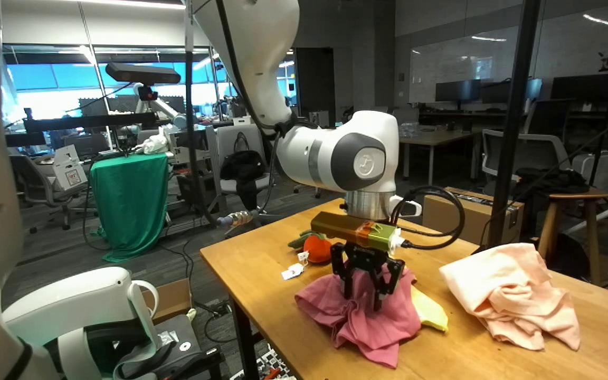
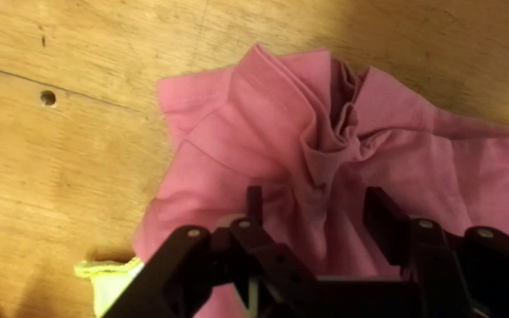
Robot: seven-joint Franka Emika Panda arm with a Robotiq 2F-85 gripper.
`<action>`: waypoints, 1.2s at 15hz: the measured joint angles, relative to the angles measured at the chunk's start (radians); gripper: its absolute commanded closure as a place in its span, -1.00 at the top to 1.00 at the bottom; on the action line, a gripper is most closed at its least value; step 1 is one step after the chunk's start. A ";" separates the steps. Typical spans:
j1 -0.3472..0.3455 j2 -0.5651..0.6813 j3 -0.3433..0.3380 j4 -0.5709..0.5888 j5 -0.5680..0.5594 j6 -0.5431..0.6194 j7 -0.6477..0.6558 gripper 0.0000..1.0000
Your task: Separate the objects on the heap
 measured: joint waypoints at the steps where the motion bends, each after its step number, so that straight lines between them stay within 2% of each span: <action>1: 0.002 -0.007 0.000 0.005 -0.003 0.000 0.011 0.98; 8: 0.022 -0.096 0.033 0.010 -0.015 0.012 -0.009 1.00; 14: 0.026 -0.101 0.085 0.006 -0.011 0.093 -0.230 1.00; 18: 0.026 -0.076 0.119 0.012 0.037 0.109 -0.389 1.00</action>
